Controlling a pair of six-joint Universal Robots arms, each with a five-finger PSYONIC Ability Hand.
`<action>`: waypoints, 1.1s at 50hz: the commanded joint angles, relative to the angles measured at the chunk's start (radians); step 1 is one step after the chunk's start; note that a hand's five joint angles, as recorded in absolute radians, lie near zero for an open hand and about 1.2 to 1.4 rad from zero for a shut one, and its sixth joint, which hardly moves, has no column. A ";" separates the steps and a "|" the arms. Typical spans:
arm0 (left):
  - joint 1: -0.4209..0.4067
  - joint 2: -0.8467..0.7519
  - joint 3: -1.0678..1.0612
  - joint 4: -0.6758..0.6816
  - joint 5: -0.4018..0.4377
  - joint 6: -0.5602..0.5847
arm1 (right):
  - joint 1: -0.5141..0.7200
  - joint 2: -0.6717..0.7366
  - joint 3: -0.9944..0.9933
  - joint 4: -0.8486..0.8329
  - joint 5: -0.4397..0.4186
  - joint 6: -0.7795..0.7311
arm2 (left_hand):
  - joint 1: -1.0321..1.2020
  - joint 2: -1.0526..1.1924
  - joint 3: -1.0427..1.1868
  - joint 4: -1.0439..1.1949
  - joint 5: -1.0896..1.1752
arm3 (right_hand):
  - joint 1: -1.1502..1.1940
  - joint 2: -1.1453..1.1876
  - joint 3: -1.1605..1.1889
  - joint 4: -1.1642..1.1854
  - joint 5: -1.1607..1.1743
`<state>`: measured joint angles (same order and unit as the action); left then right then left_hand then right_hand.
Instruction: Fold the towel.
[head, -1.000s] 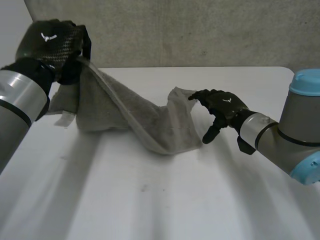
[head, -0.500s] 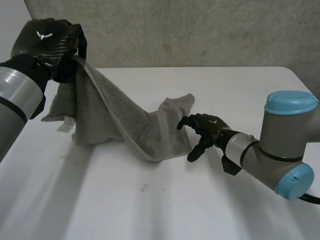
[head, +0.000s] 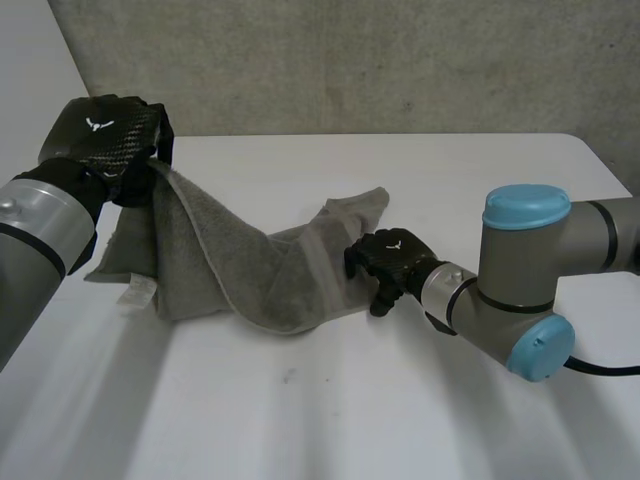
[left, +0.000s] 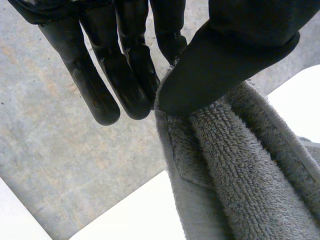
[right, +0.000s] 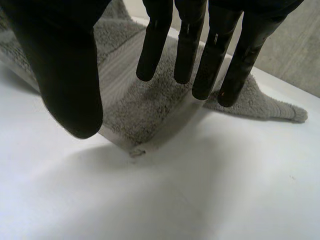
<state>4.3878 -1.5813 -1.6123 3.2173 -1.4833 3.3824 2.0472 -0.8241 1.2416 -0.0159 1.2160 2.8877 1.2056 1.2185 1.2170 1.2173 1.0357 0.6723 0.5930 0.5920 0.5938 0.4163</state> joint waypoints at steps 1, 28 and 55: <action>0.001 -0.009 0.000 0.018 0.000 0.000 | 0.001 0.052 -0.043 -0.001 0.046 -0.050 | 0.191 0.178 0.179 0.179 0.186 | 0.006 0.085 0.086 0.084 0.087; 0.001 -0.043 -0.001 0.035 0.000 0.000 | 0.001 0.120 -0.125 -0.010 0.042 -0.059 | 0.191 0.178 0.179 0.179 0.186 | 0.188 0.267 0.268 0.266 0.269; 0.001 -0.062 -0.003 0.038 0.000 0.000 | 0.021 0.164 -0.208 -0.010 0.048 -0.039 | 0.191 0.178 0.179 0.179 0.186 | 0.466 0.546 0.547 0.545 0.548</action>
<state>4.3887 -1.6429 -1.6131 3.2527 -1.4834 3.3824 2.0570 -0.6613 1.0502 -0.0258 1.2638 2.8433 1.2056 1.2185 1.2170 1.2173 1.0357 1.0968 0.9580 0.9585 0.9576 0.7740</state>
